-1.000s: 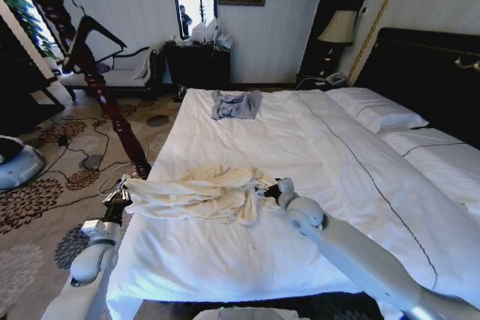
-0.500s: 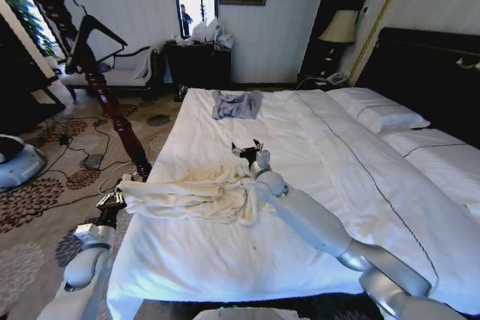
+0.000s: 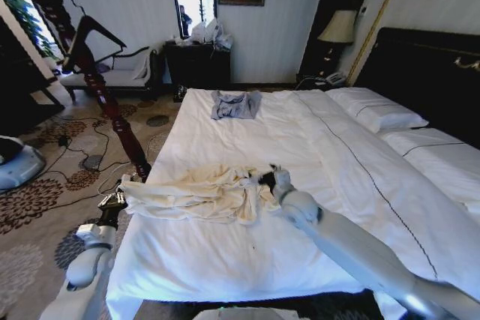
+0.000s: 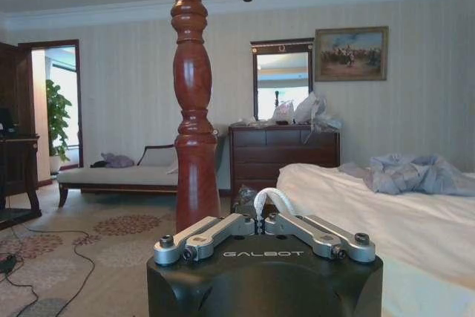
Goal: Pick up the clothes from the bed and hang them on the clothes hanger.
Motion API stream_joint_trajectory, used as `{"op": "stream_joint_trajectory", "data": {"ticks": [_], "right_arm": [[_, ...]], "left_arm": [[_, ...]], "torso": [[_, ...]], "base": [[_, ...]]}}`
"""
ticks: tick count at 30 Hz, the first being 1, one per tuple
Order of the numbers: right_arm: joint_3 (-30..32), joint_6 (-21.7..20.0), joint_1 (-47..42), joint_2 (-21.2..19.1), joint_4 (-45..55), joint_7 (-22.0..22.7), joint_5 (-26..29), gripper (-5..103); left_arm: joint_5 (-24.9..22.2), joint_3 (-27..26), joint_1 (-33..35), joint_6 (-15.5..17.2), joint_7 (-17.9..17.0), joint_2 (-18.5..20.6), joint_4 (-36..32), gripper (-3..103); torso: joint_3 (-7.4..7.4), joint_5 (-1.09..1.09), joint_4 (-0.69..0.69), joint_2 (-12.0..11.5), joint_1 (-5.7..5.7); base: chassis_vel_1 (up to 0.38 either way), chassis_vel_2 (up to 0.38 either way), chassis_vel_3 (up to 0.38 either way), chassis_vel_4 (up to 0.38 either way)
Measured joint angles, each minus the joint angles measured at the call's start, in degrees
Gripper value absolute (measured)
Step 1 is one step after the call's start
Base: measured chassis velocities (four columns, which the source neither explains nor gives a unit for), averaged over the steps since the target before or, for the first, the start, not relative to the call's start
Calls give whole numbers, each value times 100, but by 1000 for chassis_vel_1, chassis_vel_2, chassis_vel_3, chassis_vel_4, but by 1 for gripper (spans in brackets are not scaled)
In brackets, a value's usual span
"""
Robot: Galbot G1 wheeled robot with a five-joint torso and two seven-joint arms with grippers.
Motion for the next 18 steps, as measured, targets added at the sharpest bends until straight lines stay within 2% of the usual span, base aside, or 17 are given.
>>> {"op": "stream_joint_trajectory", "data": {"ticks": [3,9,12,14,15,18], "right_arm": [[-224,-17,244,77,-233,-587,-398,101],[-719,-338,730,183,-406,-1048,-466,99],[-863,-408,812,223,-423,-1139,-485,98],[-975,-427,878,283,-472,-1174,-532,88],[-975,-427,878,283,-472,-1174,-532,88],[-1120,-429,971,369,-592,-1212,-656,72]], "left_arm": [[0,10,-17,33,-24,-43,-70,1],[-2,-42,13,58,-60,-83,-162,1],[-12,-77,44,58,-62,-91,-179,1],[-33,-113,66,57,-63,-91,-180,1],[-33,-113,66,57,-63,-91,-180,1],[-80,-150,73,56,-64,-88,-179,1]], "torso": [[0,1,1,0,1],[0,-1,1,0,1],[0,-1,0,0,1],[0,-1,0,0,1],[0,-1,0,0,1],[0,-1,0,0,1]], "base": [[0,0,0,0],[0,0,0,0],[0,0,0,0],[0,0,0,0],[0,0,0,0],[0,0,0,0]]}}
